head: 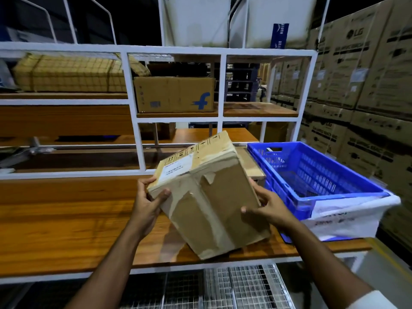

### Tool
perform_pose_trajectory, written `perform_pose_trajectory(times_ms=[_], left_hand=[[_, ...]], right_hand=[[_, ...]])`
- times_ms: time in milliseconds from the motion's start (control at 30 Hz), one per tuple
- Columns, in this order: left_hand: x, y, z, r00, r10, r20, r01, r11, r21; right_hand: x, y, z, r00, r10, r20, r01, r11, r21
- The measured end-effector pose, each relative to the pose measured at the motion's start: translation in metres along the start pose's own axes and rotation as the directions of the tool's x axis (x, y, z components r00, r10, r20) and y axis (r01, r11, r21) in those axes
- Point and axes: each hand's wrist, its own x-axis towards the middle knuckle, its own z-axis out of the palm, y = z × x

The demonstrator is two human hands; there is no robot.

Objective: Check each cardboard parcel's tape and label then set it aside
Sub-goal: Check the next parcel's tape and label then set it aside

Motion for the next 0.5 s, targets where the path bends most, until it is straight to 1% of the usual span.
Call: perform_pose_trajectory(times_ms=[67,133,200,233,267,333,367,433,500], left_hand=[[-0.002,0.000,-0.005,1.000,-0.021,0.008,0.021,0.998,0.060],[-0.003,-0.003,-0.012,0.999,-0.033,-0.024,0.035,0.991,0.131],[-0.006,-0.012,-0.026,0.996,-0.057,-0.071,0.072,0.973,0.220],[-0.007,-0.018,-0.033,0.994,-0.057,-0.089,0.082,0.948,0.308],[-0.009,-0.022,-0.039,0.995,-0.049,-0.088,0.082,0.902,0.425],[-0.012,-0.030,-0.047,0.997,-0.012,-0.076,0.056,0.780,0.623],[-0.013,-0.031,-0.047,0.997,0.017,-0.069,0.035,0.726,0.687],[-0.016,-0.026,-0.039,0.997,0.066,-0.030,-0.021,0.664,0.747],[-0.019,-0.017,-0.026,0.995,0.097,0.036,-0.089,0.630,0.771]], right_hand=[[0.007,-0.019,-0.003,0.997,-0.057,-0.059,0.051,0.993,-0.106],[0.015,-0.035,-0.001,0.980,-0.154,-0.126,0.124,0.968,-0.218],[0.021,-0.050,0.008,0.965,-0.209,-0.161,0.160,0.949,-0.272],[0.025,-0.054,0.014,0.956,-0.236,-0.176,0.173,0.935,-0.311],[0.028,-0.058,0.019,0.947,-0.265,-0.184,0.186,0.915,-0.358],[0.032,-0.063,0.029,0.938,-0.305,-0.167,0.202,0.868,-0.453],[0.033,-0.066,0.034,0.934,-0.324,-0.149,0.211,0.839,-0.502],[0.032,-0.073,0.045,0.939,-0.327,-0.109,0.208,0.788,-0.579],[0.030,-0.081,0.059,0.941,-0.336,-0.046,0.223,0.717,-0.660]])
